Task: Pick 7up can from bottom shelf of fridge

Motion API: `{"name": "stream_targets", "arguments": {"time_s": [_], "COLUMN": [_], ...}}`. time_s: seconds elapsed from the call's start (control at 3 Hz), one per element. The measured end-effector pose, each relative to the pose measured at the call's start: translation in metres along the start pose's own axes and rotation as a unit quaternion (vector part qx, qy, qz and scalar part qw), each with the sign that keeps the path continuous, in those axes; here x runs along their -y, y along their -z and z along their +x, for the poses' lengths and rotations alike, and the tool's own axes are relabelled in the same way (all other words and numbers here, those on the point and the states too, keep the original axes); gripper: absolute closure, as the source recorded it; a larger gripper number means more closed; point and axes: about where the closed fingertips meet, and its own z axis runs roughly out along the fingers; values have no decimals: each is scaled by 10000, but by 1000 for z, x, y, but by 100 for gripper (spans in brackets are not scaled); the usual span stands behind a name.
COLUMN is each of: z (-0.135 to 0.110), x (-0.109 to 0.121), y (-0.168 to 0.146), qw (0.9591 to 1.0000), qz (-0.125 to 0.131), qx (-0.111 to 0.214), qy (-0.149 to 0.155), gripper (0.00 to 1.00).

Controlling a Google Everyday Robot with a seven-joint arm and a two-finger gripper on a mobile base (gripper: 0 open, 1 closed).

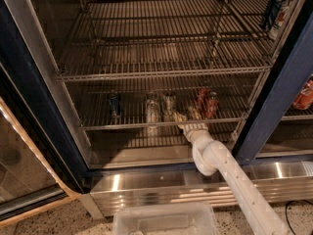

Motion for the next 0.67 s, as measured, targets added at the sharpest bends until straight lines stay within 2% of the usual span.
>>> {"name": "stream_targets", "arguments": {"time_s": [0.33,0.67], "z": [-1,-4], "x": [-4,-18], "y": [-15,-32], "qw": [9999,9995], "qz": [-31,-242], "qx": [-13,-34], "qy": [110,216], "gripper": [45,44]}}
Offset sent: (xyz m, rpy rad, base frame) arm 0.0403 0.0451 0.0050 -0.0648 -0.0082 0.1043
